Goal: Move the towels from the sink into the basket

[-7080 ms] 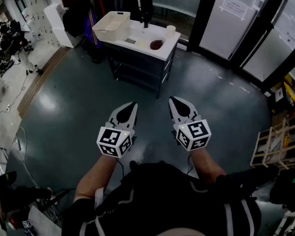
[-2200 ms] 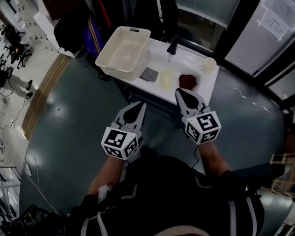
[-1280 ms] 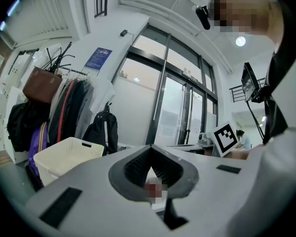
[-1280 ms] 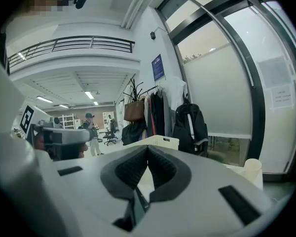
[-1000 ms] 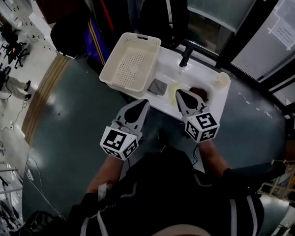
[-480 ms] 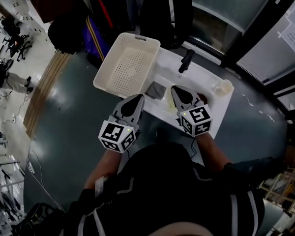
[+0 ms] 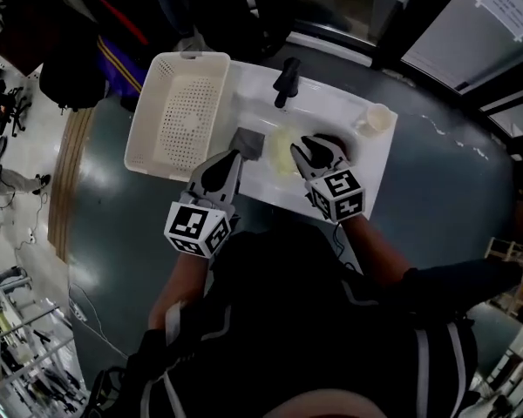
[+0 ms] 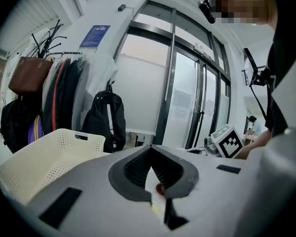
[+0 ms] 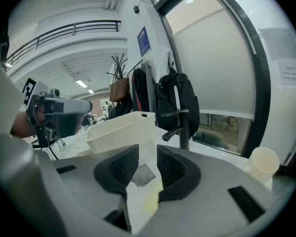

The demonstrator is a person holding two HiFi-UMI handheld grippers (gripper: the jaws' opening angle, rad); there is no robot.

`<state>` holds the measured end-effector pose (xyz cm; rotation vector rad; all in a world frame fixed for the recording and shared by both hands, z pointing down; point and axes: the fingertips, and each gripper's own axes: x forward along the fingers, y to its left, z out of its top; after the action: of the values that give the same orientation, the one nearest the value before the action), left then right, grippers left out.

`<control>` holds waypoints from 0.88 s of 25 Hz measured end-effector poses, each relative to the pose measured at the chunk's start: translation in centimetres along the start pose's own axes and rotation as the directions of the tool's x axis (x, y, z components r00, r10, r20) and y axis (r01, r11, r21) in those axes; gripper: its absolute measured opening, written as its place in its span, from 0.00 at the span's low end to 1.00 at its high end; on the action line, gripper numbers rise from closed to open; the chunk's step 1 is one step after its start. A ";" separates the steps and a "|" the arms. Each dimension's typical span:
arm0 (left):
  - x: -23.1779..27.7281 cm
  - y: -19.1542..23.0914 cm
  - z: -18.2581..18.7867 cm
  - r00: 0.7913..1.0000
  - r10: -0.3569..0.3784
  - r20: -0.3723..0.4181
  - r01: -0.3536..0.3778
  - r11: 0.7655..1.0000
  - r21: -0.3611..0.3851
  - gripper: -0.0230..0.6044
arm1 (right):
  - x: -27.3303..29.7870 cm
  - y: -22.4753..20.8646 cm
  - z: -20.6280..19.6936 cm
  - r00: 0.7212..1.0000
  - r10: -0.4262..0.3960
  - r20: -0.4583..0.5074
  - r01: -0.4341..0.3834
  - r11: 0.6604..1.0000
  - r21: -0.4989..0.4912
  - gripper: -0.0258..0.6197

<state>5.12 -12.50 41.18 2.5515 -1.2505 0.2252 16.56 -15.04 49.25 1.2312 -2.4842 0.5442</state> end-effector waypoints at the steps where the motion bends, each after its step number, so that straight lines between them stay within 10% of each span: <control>1: 0.8 -0.3 -0.3 1.000 -0.014 -0.009 0.014 1.000 0.000 0.04 | 0.1 -0.9 -1.0 1.000 -0.019 -0.018 0.019 1.000 0.004 0.23; 22: 12.3 -3.1 -11.0 0.950 -0.182 -0.253 0.165 0.983 -0.086 0.04 | 2.1 -10.6 -14.2 0.870 -0.381 -0.313 0.455 0.865 0.211 0.48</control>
<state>14.93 -16.27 54.22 2.4618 -0.9170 0.4564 25.46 -15.71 64.69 1.6334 -1.8802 0.8897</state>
